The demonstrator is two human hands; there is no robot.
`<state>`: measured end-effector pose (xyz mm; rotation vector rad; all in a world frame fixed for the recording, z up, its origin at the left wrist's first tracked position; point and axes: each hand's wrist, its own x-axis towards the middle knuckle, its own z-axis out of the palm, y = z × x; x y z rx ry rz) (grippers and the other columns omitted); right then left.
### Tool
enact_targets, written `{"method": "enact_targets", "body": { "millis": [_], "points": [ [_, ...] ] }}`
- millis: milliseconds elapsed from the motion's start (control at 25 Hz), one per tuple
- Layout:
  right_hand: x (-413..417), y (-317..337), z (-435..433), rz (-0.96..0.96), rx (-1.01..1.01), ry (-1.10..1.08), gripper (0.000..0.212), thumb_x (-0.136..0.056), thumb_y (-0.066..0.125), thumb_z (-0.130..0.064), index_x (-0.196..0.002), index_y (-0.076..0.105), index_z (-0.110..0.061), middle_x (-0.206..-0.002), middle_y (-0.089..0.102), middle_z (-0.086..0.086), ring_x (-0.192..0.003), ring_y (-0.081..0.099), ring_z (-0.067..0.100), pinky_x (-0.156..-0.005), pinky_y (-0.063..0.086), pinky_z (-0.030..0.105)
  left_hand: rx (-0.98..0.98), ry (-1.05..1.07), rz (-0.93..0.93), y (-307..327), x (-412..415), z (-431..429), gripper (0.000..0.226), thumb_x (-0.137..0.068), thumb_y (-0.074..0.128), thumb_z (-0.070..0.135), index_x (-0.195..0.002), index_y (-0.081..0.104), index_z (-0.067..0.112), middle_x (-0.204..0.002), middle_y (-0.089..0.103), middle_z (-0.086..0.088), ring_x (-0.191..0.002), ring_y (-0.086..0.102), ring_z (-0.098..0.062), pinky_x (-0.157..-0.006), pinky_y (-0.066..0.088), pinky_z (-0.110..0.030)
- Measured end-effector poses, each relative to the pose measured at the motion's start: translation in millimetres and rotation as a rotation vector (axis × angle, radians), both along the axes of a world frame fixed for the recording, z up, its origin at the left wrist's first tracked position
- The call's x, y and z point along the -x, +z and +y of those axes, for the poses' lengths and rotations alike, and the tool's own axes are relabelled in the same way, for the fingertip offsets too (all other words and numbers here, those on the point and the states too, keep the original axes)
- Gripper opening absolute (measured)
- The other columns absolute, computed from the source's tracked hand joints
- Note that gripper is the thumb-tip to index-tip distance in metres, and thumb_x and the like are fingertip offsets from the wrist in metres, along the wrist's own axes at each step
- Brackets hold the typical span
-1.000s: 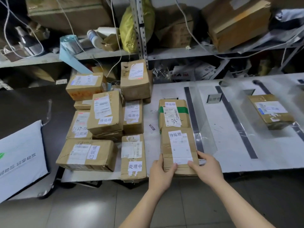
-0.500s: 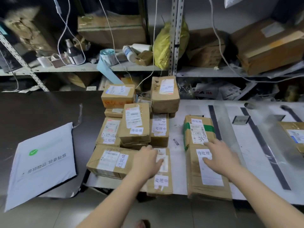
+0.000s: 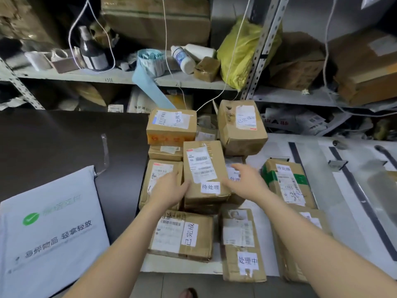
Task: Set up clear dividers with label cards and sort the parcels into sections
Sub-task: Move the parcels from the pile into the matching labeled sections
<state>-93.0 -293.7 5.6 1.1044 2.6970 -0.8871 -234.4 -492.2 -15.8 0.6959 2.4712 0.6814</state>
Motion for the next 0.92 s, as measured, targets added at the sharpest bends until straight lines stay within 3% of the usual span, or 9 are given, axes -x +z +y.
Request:
{"method": "enact_targets", "body": {
  "millis": [80,160,240,400,480,680,920],
  "points": [
    [18,-13,-10,0.053,0.131,-0.050,0.063,-0.087,0.073,-0.047,-0.143,0.054,-0.024,-0.140,0.062,-0.003,-0.120,0.061,0.017,-0.098,0.054,0.037,-0.158,0.019,-0.165,-12,3,5,0.058,-0.100,0.058,0.047,-0.150,0.047,0.020,-0.136,0.064,-0.002,-0.114,0.063,-0.020,-0.081,0.046,-0.025],
    [24,-23,-14,0.117,0.246,-0.129,0.060,-0.085,0.077,-0.043,-0.139,0.058,-0.026,-0.131,0.068,-0.007,-0.112,0.065,0.012,-0.094,0.058,0.036,-0.285,0.035,-0.273,-22,1,7,0.054,-0.100,0.060,0.045,-0.150,0.045,0.031,-0.125,0.066,0.013,-0.098,0.063,-0.002,-0.073,0.047,-0.016],
    [25,-27,-17,0.173,0.303,-0.193,0.059,-0.084,0.079,-0.038,-0.139,0.059,-0.027,-0.127,0.069,-0.010,-0.109,0.067,0.010,-0.091,0.060,0.036,-0.361,0.059,-0.318,-28,-1,7,0.050,-0.100,0.061,0.043,-0.147,0.046,0.036,-0.114,0.062,0.026,-0.097,0.061,0.004,-0.072,0.047,-0.014],
    [21,-19,-23,0.240,0.365,-0.244,0.056,-0.085,0.079,-0.032,-0.137,0.059,-0.028,-0.123,0.069,-0.012,-0.103,0.067,0.004,-0.082,0.059,0.025,-0.448,0.085,-0.315,-26,-5,10,0.044,-0.100,0.062,0.039,-0.143,0.052,0.035,-0.116,0.064,0.024,-0.107,0.065,-0.003,-0.085,0.055,-0.025],
    [13,-10,-23,0.285,0.382,-0.260,0.056,-0.085,0.079,-0.033,-0.138,0.060,-0.029,-0.124,0.069,-0.014,-0.104,0.067,0.003,-0.086,0.059,0.028,-0.474,0.090,-0.290,-16,-10,13,0.040,-0.099,0.062,0.038,-0.139,0.054,0.039,-0.117,0.065,0.024,-0.109,0.065,-0.003,-0.089,0.056,-0.031],
    [-24,13,-17,0.306,0.385,-0.255,0.056,-0.084,0.078,-0.040,-0.136,0.062,-0.032,-0.127,0.070,-0.014,-0.109,0.065,0.006,-0.092,0.057,0.033,-0.463,0.114,-0.263,20,-48,16,0.028,-0.100,0.061,0.038,-0.125,0.055,0.048,-0.102,0.064,0.031,-0.095,0.064,0.000,-0.077,0.056,-0.034],
    [-114,40,2,0.407,0.412,-0.277,0.050,-0.083,0.079,-0.038,-0.131,0.065,-0.032,-0.121,0.071,-0.015,-0.106,0.066,0.005,-0.093,0.059,0.038,-0.453,0.149,-0.213,52,-132,43,0.019,-0.096,0.064,0.042,-0.114,0.062,0.048,-0.099,0.072,0.018,-0.091,0.070,-0.013,-0.079,0.060,-0.044]
  ]
}}
